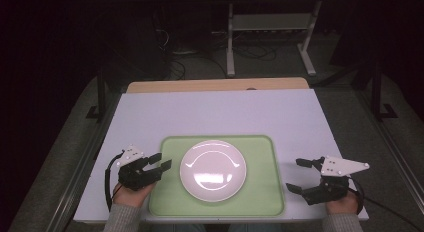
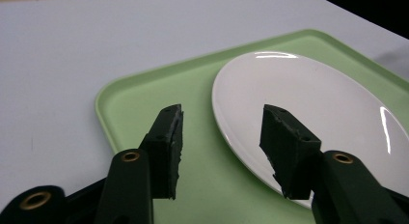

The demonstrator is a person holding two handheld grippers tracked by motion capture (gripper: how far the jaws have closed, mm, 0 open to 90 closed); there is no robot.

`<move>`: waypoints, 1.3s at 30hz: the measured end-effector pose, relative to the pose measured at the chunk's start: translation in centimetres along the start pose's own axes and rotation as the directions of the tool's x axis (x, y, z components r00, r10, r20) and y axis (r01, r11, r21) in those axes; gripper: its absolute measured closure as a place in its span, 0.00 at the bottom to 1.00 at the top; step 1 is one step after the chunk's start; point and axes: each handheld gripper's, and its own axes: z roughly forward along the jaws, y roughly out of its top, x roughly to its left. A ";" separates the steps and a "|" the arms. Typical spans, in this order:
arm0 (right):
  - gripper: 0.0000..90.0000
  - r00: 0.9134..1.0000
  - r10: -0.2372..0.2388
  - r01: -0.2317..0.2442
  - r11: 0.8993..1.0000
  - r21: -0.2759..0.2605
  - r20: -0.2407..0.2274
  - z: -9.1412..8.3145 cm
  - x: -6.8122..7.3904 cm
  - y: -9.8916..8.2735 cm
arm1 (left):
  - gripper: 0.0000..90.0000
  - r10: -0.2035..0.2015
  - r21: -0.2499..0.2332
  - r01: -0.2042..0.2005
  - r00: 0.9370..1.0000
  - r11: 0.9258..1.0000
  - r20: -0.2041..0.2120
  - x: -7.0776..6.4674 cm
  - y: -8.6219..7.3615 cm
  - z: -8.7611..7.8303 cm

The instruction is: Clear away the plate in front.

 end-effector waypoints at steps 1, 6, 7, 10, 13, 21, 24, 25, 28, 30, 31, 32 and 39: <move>0.15 1.000 0.001 -0.001 1.000 0.000 0.000 0.0 0.0 0.0 | 0.54 0.006 -0.008 -0.006 1.000 1.000 -0.001 0.0 0.0 0.0; 0.15 1.000 0.006 -0.006 1.000 0.000 0.000 -0.1 -0.1 -0.1 | 0.49 0.053 -0.028 -0.054 0.998 0.998 -0.026 -0.2 0.2 -0.5; 0.15 1.000 0.006 -0.006 1.000 0.001 0.004 -0.2 -0.1 -0.1 | 0.47 0.073 -0.034 -0.074 0.997 0.997 -0.033 -0.2 0.2 -0.6; 0.15 1.000 0.007 -0.007 1.000 0.000 0.006 -0.3 -0.2 -0.1 | 0.46 0.105 -0.052 -0.107 0.994 0.993 -0.044 -0.1 0.2 -1.0; 0.15 1.000 0.010 -0.010 1.000 0.000 0.007 -0.4 -0.3 -0.2 | 0.42 0.138 -0.072 -0.142 0.989 0.987 -0.051 0.1 0.2 -1.4; 0.15 1.000 0.013 -0.013 1.000 -0.002 0.009 -0.5 -0.5 -0.3 | 0.35 0.224 -0.129 -0.232 0.972 0.964 -0.071 0.1 0.2 -2.2; 0.15 1.000 0.017 -0.017 1.000 -0.003 0.010 -0.5 -0.5 -0.3 | 0.34 0.260 -0.133 -0.268 0.962 0.954 -0.078 0.0 0.1 -2.2; 0.15 1.000 0.017 -0.017 1.000 -0.003 0.010 -0.5 -0.5 -0.3 | 0.34 0.270 -0.132 -0.279 0.960 0.951 -0.077 0.0 0.0 -2.2; 0.15 1.000 0.023 -0.023 1.000 0.003 0.009 -0.5 -0.6 -0.4 | 0.33 0.301 -0.132 -0.309 0.951 0.942 -0.077 0.1 -0.2 -2.0; 0.15 1.000 0.025 -0.025 1.000 0.010 0.009 -0.4 -0.6 -0.4 | 0.33 0.323 -0.122 -0.332 0.943 0.935 -0.083 0.3 -0.5 -1.8; 0.15 1.000 0.023 -0.023 1.000 0.017 0.009 -0.3 -0.6 -0.4 | 0.33 0.327 -0.122 -0.335 0.941 0.934 -0.083 0.3 -0.6 -1.8; 0.15 1.000 0.022 -0.023 1.000 0.021 0.009 -0.3 -0.6 -0.4 | 0.33 0.332 -0.120 -0.341 0.940 0.933 -0.083 0.4 -0.7 -1.7; 0.15 1.000 0.019 -0.020 0.999 0.043 0.010 0.0 -0.6 -0.5 | 0.33 0.308 -0.143 -0.316 0.948 0.938 -0.078 1.2 -1.2 -1.5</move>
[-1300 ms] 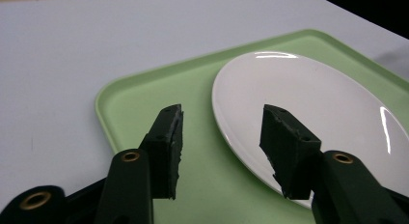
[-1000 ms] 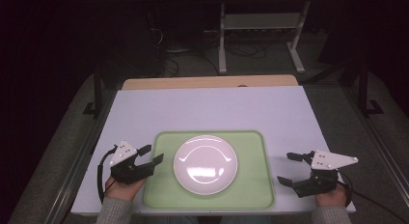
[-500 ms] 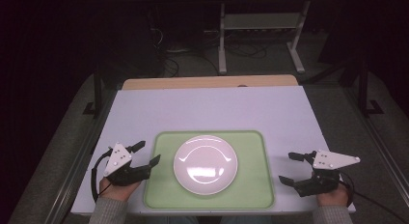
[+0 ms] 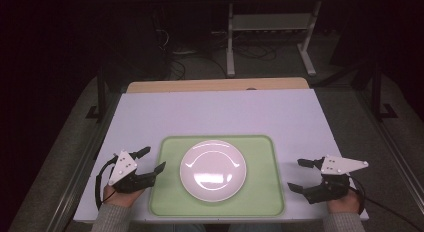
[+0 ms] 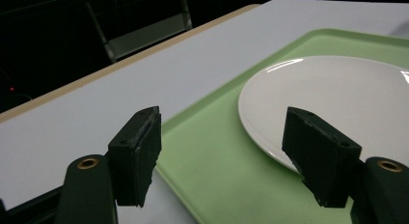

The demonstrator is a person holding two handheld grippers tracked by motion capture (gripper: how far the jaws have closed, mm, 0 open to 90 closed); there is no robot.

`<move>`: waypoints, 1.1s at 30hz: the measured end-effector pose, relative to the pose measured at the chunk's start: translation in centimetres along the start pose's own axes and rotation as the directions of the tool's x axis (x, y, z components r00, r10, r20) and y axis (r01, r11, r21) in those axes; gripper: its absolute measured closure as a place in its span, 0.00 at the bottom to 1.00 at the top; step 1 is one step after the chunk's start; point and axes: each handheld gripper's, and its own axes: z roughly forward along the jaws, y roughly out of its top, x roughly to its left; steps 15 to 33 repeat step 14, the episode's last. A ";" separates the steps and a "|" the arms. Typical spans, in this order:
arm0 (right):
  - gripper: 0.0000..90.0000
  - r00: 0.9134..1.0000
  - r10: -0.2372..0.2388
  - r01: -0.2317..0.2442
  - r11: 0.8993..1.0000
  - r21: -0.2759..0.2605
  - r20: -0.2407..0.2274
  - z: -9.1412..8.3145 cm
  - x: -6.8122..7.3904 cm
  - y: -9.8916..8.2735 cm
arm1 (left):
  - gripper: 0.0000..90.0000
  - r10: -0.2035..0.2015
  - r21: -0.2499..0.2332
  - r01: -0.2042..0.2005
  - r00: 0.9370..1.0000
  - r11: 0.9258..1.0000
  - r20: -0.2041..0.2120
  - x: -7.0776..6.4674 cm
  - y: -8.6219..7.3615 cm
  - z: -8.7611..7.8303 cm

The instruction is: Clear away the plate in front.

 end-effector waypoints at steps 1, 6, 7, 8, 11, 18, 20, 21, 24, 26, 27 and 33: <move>0.15 1.000 0.000 0.000 1.000 0.002 0.000 0.0 0.0 0.0 | 0.33 -0.013 -0.002 0.013 1.000 1.000 0.001 0.1 -0.1 0.0; 0.15 1.000 -0.005 0.005 1.000 0.012 -0.001 0.2 0.0 0.0 | 0.33 -0.032 0.009 0.032 0.999 0.999 0.012 0.3 -0.5 0.3; 0.15 1.000 -0.004 0.004 1.000 0.013 -0.001 0.2 0.0 0.0 | 0.33 -0.032 0.007 0.032 0.999 0.999 0.011 0.2 -0.5 0.3; 0.15 1.000 -0.005 0.005 1.000 0.013 -0.002 0.2 0.0 0.0 | 0.33 -0.034 0.008 0.034 0.999 0.999 0.011 0.2 -0.5 0.4; 0.15 1.000 -0.006 0.006 1.000 0.013 -0.003 0.1 0.0 0.0 | 0.32 -0.039 0.012 0.039 0.999 0.999 0.012 0.3 -0.6 0.4; 0.15 1.000 -0.007 0.007 1.000 0.012 -0.003 0.1 0.0 0.0 | 0.32 -0.055 0.013 0.055 0.998 0.998 0.009 0.4 -0.7 0.4; 0.15 1.000 -0.007 0.007 1.000 0.012 -0.003 0.1 0.0 0.0 | 0.32 -0.055 0.013 0.055 0.998 0.998 0.009 0.4 -0.7 0.4; 0.15 1.000 -0.007 0.007 1.000 0.012 -0.003 0.1 0.0 0.0 | 0.32 -0.055 0.013 0.055 0.998 0.998 0.009 0.4 -0.7 0.4; 0.15 1.000 -0.007 0.007 1.000 0.012 -0.003 0.1 0.0 0.0 | 0.32 -0.055 0.013 0.055 0.998 0.998 0.009 0.4 -0.7 0.4; 0.15 1.000 -0.007 0.007 1.000 0.012 -0.003 0.1 0.0 0.0 | 0.32 -0.055 0.013 0.055 0.998 0.998 0.009 0.4 -0.7 0.4; 0.15 1.000 -0.007 0.007 1.000 0.012 -0.003 0.1 0.0 0.0 | 0.32 -0.055 0.013 0.055 0.998 0.998 0.009 0.4 -0.7 0.4; 0.15 1.000 -0.007 0.007 1.000 0.012 -0.003 0.1 0.0 0.0 | 0.32 -0.055 0.013 0.055 0.998 0.998 0.009 0.4 -0.7 0.4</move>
